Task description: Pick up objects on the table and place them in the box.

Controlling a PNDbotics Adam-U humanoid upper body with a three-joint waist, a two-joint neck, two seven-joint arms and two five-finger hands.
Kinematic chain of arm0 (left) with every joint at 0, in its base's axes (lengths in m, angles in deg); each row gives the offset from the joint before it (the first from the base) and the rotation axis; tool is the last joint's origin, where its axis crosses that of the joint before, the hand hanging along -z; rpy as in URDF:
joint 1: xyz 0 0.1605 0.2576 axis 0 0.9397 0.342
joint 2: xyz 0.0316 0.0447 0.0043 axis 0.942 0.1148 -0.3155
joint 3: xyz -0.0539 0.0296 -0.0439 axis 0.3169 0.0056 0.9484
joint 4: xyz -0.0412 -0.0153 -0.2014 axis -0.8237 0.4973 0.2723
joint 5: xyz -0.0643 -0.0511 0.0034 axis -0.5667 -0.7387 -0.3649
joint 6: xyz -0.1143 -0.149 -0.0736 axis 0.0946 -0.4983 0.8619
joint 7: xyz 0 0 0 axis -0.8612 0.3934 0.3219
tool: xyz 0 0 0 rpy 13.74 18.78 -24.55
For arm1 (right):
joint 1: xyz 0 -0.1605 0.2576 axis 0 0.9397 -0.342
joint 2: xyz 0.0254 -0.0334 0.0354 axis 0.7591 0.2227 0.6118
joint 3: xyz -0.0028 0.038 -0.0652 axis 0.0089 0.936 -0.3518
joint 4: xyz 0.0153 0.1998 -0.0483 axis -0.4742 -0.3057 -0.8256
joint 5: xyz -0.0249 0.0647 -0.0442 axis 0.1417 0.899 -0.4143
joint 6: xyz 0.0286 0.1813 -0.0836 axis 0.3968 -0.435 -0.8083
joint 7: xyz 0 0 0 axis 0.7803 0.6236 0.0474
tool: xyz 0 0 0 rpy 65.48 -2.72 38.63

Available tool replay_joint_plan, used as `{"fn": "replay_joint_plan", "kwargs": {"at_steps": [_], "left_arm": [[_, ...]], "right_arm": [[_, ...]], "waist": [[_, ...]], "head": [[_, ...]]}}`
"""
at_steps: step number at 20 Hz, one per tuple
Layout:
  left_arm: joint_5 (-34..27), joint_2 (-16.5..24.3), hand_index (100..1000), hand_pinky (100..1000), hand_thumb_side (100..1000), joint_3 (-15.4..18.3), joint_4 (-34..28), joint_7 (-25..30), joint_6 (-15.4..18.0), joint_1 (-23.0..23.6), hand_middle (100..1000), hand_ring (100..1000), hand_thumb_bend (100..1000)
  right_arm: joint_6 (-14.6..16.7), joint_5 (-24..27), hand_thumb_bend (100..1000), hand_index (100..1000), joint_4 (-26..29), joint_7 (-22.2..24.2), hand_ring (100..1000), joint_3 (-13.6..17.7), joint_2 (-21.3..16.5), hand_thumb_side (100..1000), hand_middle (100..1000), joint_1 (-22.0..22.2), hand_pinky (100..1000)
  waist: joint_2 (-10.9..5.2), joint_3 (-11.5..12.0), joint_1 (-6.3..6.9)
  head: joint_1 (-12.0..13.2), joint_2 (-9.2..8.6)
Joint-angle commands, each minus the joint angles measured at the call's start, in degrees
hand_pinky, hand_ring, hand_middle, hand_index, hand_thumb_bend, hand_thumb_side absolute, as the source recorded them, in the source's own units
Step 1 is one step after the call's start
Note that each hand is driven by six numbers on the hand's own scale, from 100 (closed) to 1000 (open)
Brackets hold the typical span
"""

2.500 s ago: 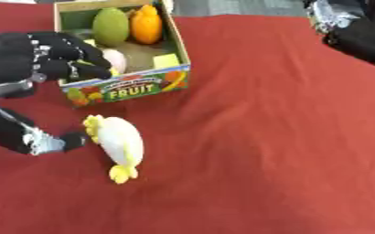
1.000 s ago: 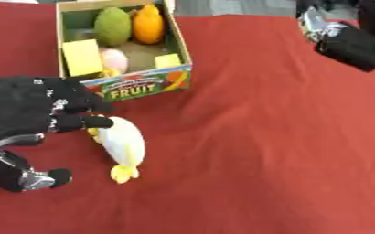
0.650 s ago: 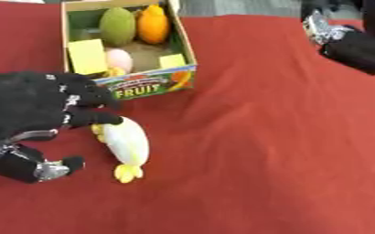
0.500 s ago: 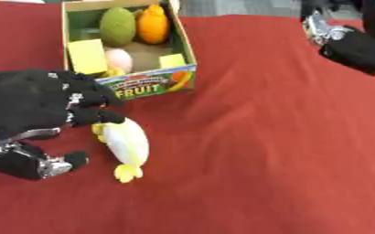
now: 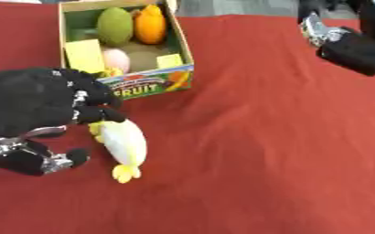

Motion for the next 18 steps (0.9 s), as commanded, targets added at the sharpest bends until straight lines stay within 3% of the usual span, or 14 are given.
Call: {"fn": "replay_joint_plan", "kwargs": {"at_steps": [1, 18], "left_arm": [[1.84, -0.76, 920, 884, 221, -0.08, 1.79, 0.13, -0.26, -0.67, 850, 902, 271], [11.35, -8.01, 932, 884, 216, -1.43, 22.21, -7.96, 2.82, -0.89, 881, 907, 282]], "right_arm": [[0.12, 0.02, 100, 834, 0.84, 0.34, 890, 0.56, -1.06, 482, 586, -0.56, 921], [0.47, 0.42, 100, 836, 0.84, 0.89, 892, 0.51, -0.20, 489, 584, -0.96, 924]], "waist": [[-1.33, -0.21, 0.59], [-0.90, -0.98, -0.06]], "head": [[-0.04, -0.63], [0.60, -1.02]]}}
